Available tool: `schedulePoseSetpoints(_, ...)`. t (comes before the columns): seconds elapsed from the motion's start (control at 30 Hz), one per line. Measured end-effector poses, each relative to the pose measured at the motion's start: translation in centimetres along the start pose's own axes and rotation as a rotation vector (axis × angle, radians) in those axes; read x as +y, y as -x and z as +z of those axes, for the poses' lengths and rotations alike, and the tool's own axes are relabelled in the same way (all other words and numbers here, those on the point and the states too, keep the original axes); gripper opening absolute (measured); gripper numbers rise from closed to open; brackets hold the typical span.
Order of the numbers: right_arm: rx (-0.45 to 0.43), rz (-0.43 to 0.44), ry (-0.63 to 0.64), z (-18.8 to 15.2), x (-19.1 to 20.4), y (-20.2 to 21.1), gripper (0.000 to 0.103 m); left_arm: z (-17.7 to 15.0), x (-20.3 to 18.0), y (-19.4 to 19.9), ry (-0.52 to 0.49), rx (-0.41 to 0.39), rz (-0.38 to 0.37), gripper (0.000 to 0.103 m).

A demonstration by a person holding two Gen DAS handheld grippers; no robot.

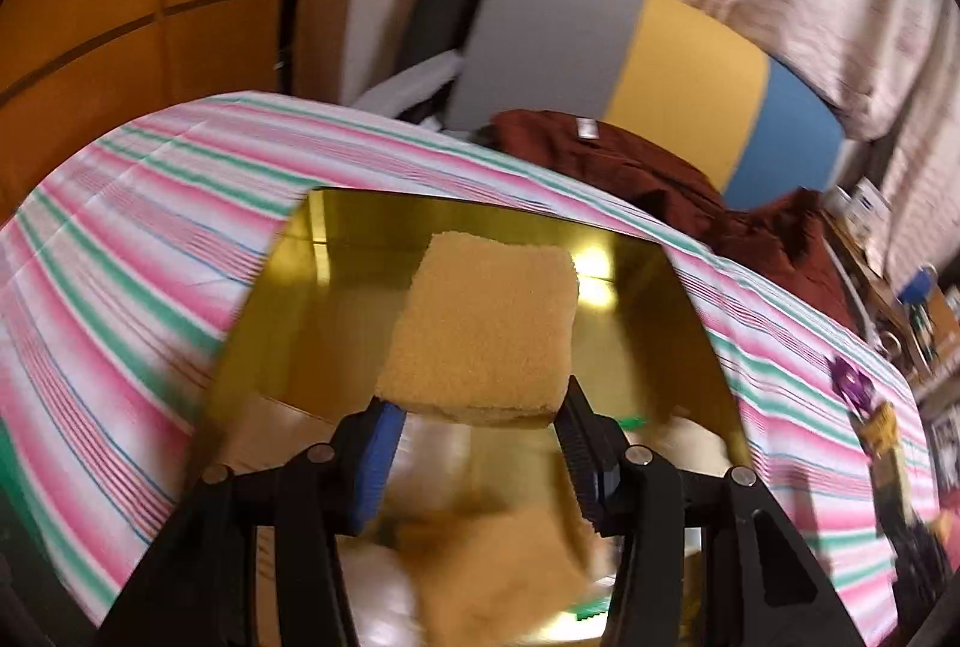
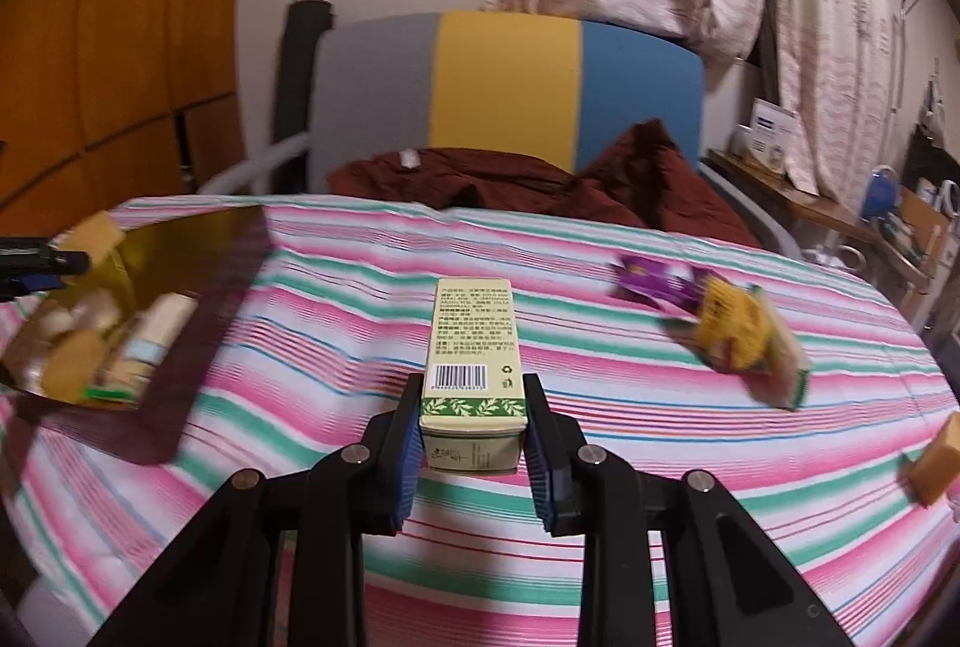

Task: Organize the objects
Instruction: 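Carry the tan sponge into the gold tray and open the left tool, then lower the green-and-white box into the gold tray and open the right tool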

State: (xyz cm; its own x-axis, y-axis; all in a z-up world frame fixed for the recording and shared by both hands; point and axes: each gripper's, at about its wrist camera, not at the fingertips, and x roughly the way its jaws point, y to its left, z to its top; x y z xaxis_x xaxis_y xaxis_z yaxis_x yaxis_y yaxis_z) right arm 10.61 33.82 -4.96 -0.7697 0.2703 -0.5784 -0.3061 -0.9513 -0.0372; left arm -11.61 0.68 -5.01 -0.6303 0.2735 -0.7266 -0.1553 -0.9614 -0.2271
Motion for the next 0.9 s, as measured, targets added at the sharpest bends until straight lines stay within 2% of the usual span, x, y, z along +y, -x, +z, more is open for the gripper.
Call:
schedulePoseSetpoints(0.2, -0.014, 0.113, 0.026, 1.3, 4.6, 1.3, 0.029, 1.2, 3.0, -2.3, 0.004, 0.084, 0.053, 0.051)
schedulePoseSetpoints(0.4, -0.022, 0.195, 0.042, 2.1, 7.9, 2.5, 0.029, 1.5, 5.0, -3.4, 0.055, 0.129, 0.060, 0.052)
schedulePoseSetpoints(0.47, -0.028, 0.206, 0.067, 2.2, 8.9, 2.8, 0.029, 1.6, 5.1, -3.6, 0.045, 0.132, 0.087, 0.054)
schedulePoseSetpoints(0.63, -0.026, 0.250, 0.104, 2.4, 11.0, 3.1, 0.029, 1.5, 4.9, -2.9, 0.059, 0.108, 0.072, 0.085)
schedulePoseSetpoints(0.77, -0.014, 0.281, 0.114, 2.5, 12.2, 3.2, 0.029, 1.3, 4.4, -1.3, 0.072, 0.059, 0.071, 0.093)
schedulePoseSetpoints(0.9, 0.017, 0.325, 0.114, 2.5, 13.3, 2.5, 0.029, 0.7, 3.6, 1.5, 0.056, -0.035, 0.085, 0.102)
